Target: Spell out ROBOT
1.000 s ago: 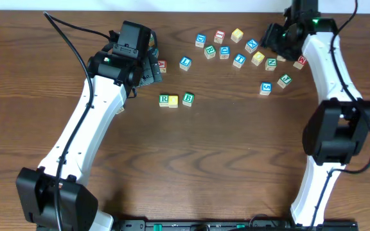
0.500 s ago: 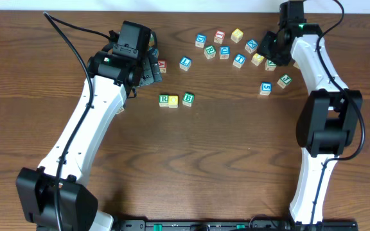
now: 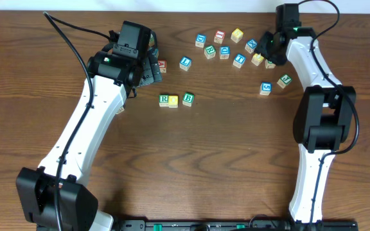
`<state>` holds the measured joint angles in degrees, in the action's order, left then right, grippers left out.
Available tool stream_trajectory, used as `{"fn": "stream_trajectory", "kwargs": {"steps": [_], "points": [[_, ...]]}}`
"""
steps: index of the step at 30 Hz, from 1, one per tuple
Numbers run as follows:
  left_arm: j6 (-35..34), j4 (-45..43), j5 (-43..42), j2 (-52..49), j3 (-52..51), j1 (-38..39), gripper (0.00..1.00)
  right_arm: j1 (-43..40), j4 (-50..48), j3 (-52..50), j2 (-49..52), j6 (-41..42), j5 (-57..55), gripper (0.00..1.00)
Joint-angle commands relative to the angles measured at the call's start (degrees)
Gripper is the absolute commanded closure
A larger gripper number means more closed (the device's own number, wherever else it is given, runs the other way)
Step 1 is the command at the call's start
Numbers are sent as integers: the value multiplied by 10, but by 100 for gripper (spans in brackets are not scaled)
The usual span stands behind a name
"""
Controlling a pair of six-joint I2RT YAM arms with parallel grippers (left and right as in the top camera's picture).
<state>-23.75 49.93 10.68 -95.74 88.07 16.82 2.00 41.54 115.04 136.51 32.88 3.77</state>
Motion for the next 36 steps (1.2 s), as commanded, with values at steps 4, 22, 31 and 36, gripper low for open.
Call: {"fn": "stream_trajectory", "kwargs": {"steps": [4,22,31,36], "points": [[-1,2,5,4,5,-2,0,8,-7,3,33,-9,-4,48],[-1,2,5,4,5,-2,0,9,29,4,-35,-124,-2,40],[-1,2,5,4,5,-2,0,34,33,4,-42,-139,18,39],[-1,2,5,4,5,-1,0,47,35,3,-42,-118,-19,39]]}}
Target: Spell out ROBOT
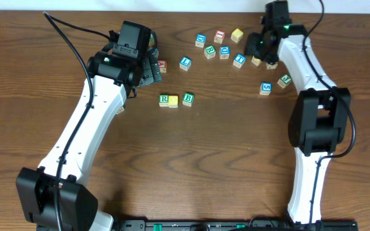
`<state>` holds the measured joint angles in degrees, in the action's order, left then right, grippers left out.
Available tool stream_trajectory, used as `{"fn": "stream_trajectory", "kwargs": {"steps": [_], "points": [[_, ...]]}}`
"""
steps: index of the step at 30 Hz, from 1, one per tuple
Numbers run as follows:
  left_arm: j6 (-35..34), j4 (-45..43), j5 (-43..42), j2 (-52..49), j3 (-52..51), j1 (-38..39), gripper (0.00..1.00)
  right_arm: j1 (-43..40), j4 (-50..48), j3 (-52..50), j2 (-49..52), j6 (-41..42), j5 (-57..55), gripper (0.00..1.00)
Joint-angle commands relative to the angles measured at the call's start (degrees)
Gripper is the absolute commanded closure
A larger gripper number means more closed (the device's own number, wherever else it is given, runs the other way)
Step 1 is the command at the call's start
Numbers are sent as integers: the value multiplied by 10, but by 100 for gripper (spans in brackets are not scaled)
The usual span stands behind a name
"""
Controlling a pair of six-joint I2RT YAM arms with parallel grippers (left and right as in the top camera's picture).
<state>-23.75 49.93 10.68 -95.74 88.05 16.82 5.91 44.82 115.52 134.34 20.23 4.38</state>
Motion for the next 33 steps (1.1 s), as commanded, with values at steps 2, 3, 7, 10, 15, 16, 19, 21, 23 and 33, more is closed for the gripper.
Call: {"fn": "stream_trajectory", "kwargs": {"steps": [2,3,7,10,15,16,19,21,23,33], "points": [[-1,2,5,4,6,-1,0,11,9,-4,-20,39,-56,39],[-1,2,5,4,6,-2,0,12,9,-6,-20,52,-68,39],[-1,2,5,4,6,-2,0,12,2,-14,-18,61,-75,38],[-1,2,5,4,6,-2,0,12,-2,-16,-10,61,-75,38],[-1,2,5,4,6,-2,0,12,-12,-16,9,61,-75,38],[-1,2,5,4,6,-2,0,12,-14,-16,12,60,-75,38],[-1,2,5,4,6,-1,0,11,-24,-16,15,59,-80,40],[-1,2,5,4,6,-2,0,11,-28,-16,17,59,-81,41],[-1,2,5,4,6,-2,0,12,-27,-17,17,59,-81,42],[-1,2,5,4,6,-1,0,10,-40,-59,17,72,-88,42]]}}
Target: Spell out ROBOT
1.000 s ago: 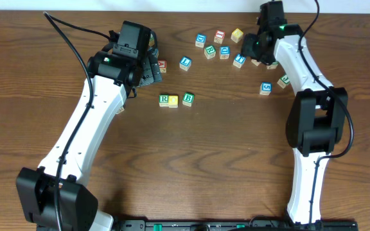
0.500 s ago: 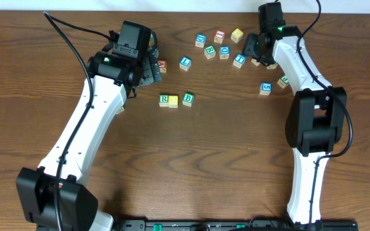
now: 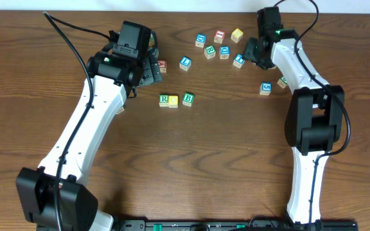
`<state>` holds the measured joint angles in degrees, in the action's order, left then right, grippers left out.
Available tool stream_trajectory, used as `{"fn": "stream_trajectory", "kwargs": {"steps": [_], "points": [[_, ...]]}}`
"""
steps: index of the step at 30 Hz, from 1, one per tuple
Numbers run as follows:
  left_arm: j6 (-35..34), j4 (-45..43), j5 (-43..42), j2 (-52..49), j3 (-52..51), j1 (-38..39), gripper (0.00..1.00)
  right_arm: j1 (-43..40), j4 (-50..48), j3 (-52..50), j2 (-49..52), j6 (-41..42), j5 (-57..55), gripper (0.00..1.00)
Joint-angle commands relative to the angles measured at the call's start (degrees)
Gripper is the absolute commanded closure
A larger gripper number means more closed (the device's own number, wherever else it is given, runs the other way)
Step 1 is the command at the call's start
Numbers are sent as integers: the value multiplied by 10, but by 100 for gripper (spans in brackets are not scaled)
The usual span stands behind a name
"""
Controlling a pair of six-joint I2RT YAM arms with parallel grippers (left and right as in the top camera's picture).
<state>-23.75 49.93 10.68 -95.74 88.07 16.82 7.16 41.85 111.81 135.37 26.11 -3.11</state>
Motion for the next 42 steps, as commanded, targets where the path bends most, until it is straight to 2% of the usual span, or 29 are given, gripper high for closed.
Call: {"fn": "stream_trajectory", "kwargs": {"steps": [1,8,23,37,42], "points": [[-1,2,5,4,5,-2,0,-3,-15,-26,7,13,-13,43],[-1,2,5,4,5,-2,0,-7,-66,-40,7,10,-13,42],[-1,2,5,4,5,-2,0,-12,-121,-66,7,-12,-38,49],[-1,2,5,4,5,-2,0,-9,-121,-66,7,-78,-38,75],[-1,2,5,4,5,-2,0,-9,-110,-64,-4,-80,-38,77]]}}
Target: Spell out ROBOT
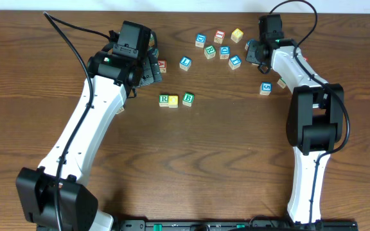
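Observation:
Near the table's middle, three letter blocks sit in a row: a green-lettered R block [164, 99], a yellow block [173, 101] and a green B block [188, 99]. Loose blocks lie behind them, among them a blue one [235, 61] and a blue one [185, 62]. My right gripper [252, 52] hangs low over the right end of that cluster, just right of the blue block; its jaws are hidden by the wrist. My left gripper [154, 66] rests left of the row, fingers apart, its tip beside a red block [162, 65].
More loose blocks lie at the back: one blue [201, 40], one red [219, 36], one yellow [237, 34], one green [210, 52] and one blue [224, 51]. Another blue block [266, 88] sits right of the right forearm. The table's back edge runs close behind.
The right wrist has shifted slightly right and back. The blue block beside it now lies a little further left and nearer me. The left arm and the row are unchanged.
The right gripper first stood at the right end of the loose blocks, near the yellow ones. It then stood further left, over the blocks, and then lower beside the blue block, covering the yellow ones. The left arm has stayed still throughout.

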`<state>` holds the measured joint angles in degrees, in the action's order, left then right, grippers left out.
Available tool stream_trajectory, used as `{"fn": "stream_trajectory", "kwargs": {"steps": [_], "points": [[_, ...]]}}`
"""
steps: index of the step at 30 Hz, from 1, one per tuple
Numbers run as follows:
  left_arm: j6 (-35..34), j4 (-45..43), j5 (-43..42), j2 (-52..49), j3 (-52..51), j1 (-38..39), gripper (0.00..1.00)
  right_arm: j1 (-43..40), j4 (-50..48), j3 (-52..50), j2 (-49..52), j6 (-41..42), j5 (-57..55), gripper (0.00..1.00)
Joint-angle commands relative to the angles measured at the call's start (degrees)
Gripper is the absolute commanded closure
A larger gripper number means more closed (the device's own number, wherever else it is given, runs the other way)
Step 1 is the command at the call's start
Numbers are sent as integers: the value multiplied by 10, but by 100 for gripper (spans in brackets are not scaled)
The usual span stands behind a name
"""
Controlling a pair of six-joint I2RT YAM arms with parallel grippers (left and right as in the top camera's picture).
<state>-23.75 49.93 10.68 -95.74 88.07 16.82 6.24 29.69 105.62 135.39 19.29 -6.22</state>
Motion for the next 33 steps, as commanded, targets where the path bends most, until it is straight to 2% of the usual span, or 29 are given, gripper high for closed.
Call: {"fn": "stream_trajectory", "kwargs": {"steps": [1,4,12,19,27,33], "points": [[-1,2,5,4,5,-2,0,0,14,-2,-9,-12,-7,77],[-1,2,5,4,5,-2,0,0,28,-2,-34,-12,-3,77],[-1,2,5,4,5,-2,0,11,100,-2,-125,-14,93,81],[-1,2,5,4,5,-2,0,45,181,-3,-143,-16,173,83],[-1,2,5,4,5,-2,0,111,254,-5,-123,-16,169,83],[-1,2,5,4,5,-2,0,165,231,-33,-114,14,109,82]]}}
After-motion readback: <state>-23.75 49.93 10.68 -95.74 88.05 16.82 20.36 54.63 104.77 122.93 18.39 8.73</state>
